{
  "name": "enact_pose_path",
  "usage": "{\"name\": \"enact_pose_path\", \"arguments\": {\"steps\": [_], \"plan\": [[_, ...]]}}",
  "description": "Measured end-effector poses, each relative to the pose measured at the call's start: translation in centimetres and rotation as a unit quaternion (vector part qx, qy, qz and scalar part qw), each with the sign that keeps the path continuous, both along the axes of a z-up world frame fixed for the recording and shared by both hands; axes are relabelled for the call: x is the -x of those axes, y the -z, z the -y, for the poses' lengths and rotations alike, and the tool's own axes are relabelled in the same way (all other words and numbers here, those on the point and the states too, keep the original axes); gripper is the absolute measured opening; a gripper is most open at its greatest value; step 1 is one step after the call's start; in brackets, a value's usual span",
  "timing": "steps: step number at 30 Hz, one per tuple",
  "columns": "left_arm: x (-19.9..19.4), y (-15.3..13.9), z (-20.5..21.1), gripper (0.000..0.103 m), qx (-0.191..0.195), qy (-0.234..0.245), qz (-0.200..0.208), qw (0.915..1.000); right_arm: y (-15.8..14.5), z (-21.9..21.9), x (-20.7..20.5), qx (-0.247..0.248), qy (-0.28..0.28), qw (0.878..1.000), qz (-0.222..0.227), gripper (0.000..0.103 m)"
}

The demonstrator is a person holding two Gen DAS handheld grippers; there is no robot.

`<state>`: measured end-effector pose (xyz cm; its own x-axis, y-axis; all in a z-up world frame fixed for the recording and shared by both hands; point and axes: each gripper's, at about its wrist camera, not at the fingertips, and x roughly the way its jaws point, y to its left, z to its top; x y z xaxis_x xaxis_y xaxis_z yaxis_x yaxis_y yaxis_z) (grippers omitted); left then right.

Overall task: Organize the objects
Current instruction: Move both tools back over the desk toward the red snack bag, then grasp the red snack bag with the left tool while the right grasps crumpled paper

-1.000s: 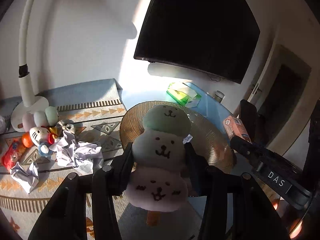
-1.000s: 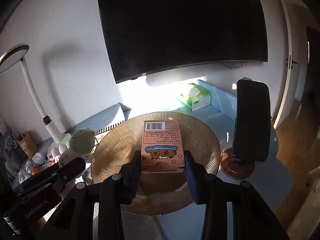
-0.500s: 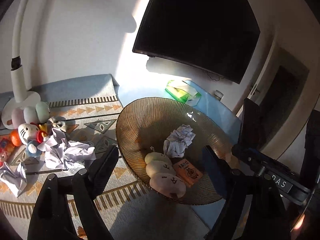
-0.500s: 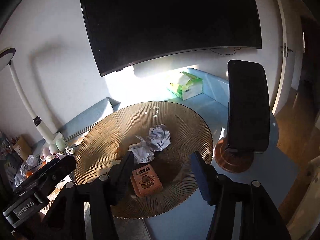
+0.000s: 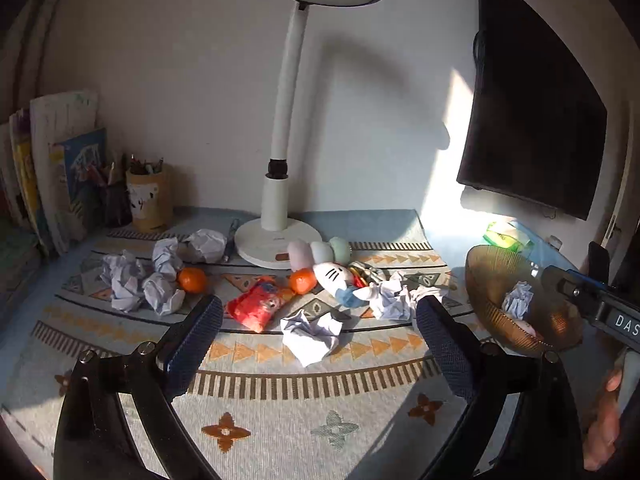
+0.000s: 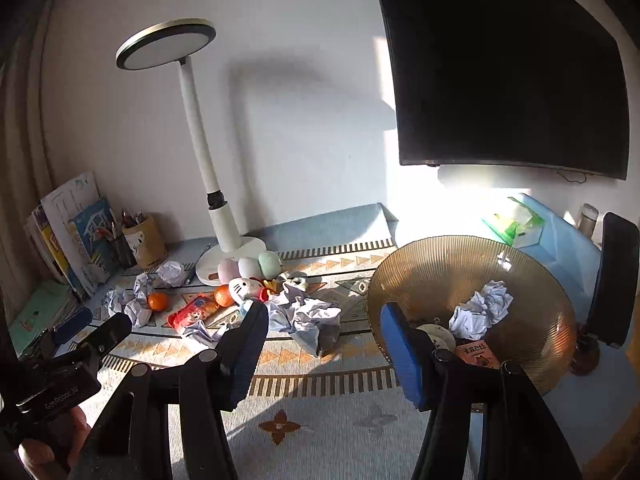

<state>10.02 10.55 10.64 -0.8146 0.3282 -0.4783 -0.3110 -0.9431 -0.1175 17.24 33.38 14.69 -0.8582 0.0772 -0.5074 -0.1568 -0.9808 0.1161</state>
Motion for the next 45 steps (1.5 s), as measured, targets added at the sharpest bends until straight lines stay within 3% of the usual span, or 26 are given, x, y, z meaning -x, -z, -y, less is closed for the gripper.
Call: {"name": "enact_pose_path", "arguments": {"steps": [6, 8, 10, 13, 19, 28, 32, 37, 41, 45], "plan": [[1.7, 6.9, 5.2, 0.097, -0.029, -0.038, 0.062, 0.9969, 7.0, 4.6, 4.3, 0.001, -0.053, 0.998, 0.033, 0.057], [2.4, 7.1, 5.7, 0.096, -0.046, -0.036, 0.079, 0.9952, 9.2, 5.7, 5.2, -0.003, -0.060, 0.997, 0.052, 0.057], [2.1, 6.9, 6.0, 0.098, -0.057, -0.037, 0.058, 0.9960, 10.4, 6.3, 6.1, -0.016, -0.058, 0.996, 0.072, 0.057], [2.8, 7.6, 5.4, 0.097, -0.044, -0.036, 0.089, 0.9945, 10.3, 6.3, 6.1, -0.012, -0.070, 0.995, 0.064, 0.059], [2.7, 7.7, 5.3, 0.097, -0.043, -0.030, 0.091, 0.9945, 10.8, 6.0, 6.5, 0.000, -0.075, 0.994, 0.082, 0.059], [3.6, 8.3, 5.7, 0.097, -0.053, -0.027, 0.128, 0.9900, 10.7, 6.5, 6.5, -0.013, -0.080, 0.993, 0.084, 0.061], [5.0, 7.5, 5.4, 0.096, -0.026, -0.003, 0.156, 0.9874, 11.0, 7.1, 7.6, 0.010, -0.130, 0.983, 0.127, 0.061], [11.1, 5.3, 5.0, 0.096, 0.005, 0.045, 0.182, 0.9822, 9.9, 9.0, 10.3, 0.024, -0.174, 0.973, 0.149, 0.064], [16.9, 6.9, 3.0, 0.095, 0.012, 0.098, 0.231, 0.9679, 11.5, 10.2, 13.6, 0.036, -0.194, 0.962, 0.186, 0.066], [19.1, 9.0, 0.7, 0.092, 0.029, 0.121, 0.240, 0.9627, 13.0, 10.8, 15.7, 0.043, -0.193, 0.959, 0.201, 0.066]]}}
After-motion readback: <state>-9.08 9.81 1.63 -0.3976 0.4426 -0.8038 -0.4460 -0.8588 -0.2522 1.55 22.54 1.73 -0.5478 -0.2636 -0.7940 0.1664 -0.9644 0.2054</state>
